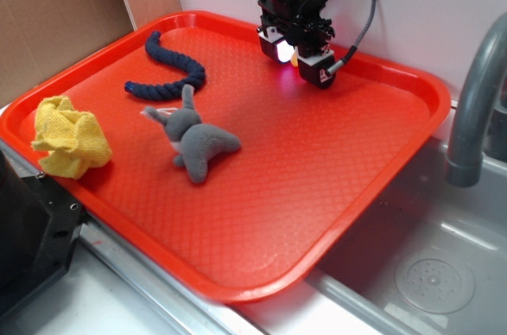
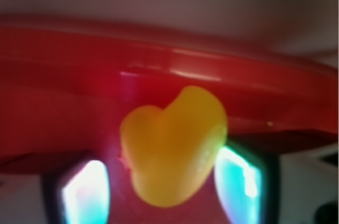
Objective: Grab the yellow duck.
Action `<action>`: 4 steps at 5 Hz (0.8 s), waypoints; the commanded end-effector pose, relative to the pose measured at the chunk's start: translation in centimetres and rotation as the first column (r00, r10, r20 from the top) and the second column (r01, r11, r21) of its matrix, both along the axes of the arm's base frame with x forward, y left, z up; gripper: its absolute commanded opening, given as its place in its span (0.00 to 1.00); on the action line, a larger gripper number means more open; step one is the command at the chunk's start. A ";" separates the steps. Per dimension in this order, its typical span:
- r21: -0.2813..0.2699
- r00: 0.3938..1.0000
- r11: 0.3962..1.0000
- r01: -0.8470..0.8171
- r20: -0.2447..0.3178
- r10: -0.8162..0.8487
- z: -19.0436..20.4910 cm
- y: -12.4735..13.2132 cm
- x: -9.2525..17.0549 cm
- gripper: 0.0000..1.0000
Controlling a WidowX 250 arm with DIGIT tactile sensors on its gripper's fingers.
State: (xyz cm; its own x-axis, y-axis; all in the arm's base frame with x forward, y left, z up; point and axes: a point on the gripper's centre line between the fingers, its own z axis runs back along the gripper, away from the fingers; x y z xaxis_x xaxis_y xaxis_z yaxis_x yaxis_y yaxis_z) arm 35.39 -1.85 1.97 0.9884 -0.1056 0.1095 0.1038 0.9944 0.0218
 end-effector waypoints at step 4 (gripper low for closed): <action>-0.052 0.964 0.977 -0.206 -0.184 0.194 14.0 3.5 -12.0 0.00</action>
State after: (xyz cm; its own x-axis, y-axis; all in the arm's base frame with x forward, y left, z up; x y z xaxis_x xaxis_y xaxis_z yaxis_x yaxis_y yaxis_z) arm 22.80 2.39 14.34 0.9899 0.0758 -0.1195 -0.0823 0.9953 -0.0508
